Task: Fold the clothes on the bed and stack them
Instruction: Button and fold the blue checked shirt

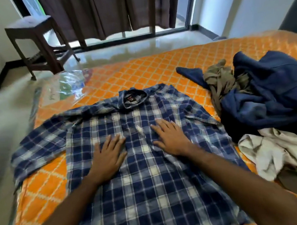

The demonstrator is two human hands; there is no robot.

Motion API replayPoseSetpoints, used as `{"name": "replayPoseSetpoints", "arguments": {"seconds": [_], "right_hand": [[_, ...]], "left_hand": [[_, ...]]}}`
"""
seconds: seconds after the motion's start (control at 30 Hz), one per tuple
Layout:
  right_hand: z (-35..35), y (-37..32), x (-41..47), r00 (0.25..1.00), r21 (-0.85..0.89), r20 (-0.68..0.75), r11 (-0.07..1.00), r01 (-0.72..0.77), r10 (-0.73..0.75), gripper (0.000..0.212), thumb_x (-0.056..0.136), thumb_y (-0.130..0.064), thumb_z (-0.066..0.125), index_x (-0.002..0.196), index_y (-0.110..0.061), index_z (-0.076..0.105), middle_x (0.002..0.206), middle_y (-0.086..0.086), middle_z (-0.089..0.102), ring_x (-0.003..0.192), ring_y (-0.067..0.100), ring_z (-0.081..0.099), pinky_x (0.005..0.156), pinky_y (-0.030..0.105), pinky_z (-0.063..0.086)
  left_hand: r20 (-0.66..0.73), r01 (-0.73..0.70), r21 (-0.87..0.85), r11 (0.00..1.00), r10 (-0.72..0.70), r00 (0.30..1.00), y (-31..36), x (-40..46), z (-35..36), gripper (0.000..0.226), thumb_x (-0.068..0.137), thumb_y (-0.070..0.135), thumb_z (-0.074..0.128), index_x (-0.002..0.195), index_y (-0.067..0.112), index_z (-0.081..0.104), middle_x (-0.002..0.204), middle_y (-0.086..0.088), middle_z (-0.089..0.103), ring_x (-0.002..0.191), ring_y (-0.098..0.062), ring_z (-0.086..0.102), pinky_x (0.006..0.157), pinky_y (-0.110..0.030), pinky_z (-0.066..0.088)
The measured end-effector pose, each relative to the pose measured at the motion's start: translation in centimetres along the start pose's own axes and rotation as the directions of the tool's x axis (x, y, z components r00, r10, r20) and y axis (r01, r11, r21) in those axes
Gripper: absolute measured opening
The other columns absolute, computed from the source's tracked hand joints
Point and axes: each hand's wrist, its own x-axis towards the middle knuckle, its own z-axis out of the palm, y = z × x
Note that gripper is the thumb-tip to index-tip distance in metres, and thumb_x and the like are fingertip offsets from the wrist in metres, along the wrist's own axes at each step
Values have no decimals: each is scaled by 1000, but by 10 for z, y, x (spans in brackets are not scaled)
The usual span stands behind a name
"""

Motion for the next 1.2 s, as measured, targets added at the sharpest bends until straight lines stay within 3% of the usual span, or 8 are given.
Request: {"name": "replayPoseSetpoints", "arguments": {"seconds": [0.1,0.37,0.57,0.63,0.73,0.83,1.03,1.2], "right_hand": [[11,14,-51,979,48,60,979,-199,196,96,86,-82,4,161,-24,12,169,7,5,155,29,4,125,51,9],[-3,4,-188,923,43,95,925,-378,373,63,99,-55,49,153,-30,30,159,9,26,142,36,29,111,55,29],[-19,-11,-240,780,272,216,731,-625,587,67,96,-46,63,143,-7,37,123,15,61,107,33,62,82,45,49],[-21,-10,-251,768,448,283,629,-636,575,45,98,-40,62,108,3,57,92,23,59,81,31,62,71,41,45],[-25,-8,-267,779,672,316,452,-587,542,45,99,-27,64,64,-11,40,64,12,35,54,20,40,58,35,32],[-23,-2,-278,722,758,300,304,-577,623,42,95,-13,69,69,-16,36,71,8,38,62,21,42,58,35,32],[-19,1,-296,699,606,276,445,-660,660,60,87,-11,79,64,-18,23,59,6,29,56,22,36,56,35,32],[-5,4,-305,597,702,441,157,-695,670,9,88,1,67,95,3,61,81,19,64,65,29,65,60,36,58]], "left_hand": [[17,32,-25,999,-32,999,15,-48,6,78,94,70,0,160,30,10,168,4,4,155,-22,-3,121,-59,-1],[85,282,-24,959,-279,956,46,-179,3,66,100,65,21,158,34,18,168,1,7,154,-29,2,119,-64,8],[111,710,-310,633,-717,688,51,-250,-19,83,90,47,68,152,14,22,149,-26,29,131,-50,36,102,-63,37],[143,636,-539,552,-684,715,52,-264,-27,80,92,27,70,151,13,18,141,-29,42,122,-50,49,92,-58,45],[145,519,-709,477,-623,769,53,-281,-39,72,95,21,68,149,13,22,123,-24,60,101,-43,63,71,-44,46],[62,515,-722,461,-699,713,45,-296,-42,45,96,22,62,133,28,38,104,-17,67,81,-35,65,71,-48,53],[163,645,-617,450,-730,664,27,-315,-42,34,91,12,59,120,17,41,91,-20,61,75,-35,61,68,-44,51],[222,664,-643,382,-736,639,25,-318,-26,33,92,18,66,112,14,41,89,-22,63,75,-37,64,66,-45,53]]}}
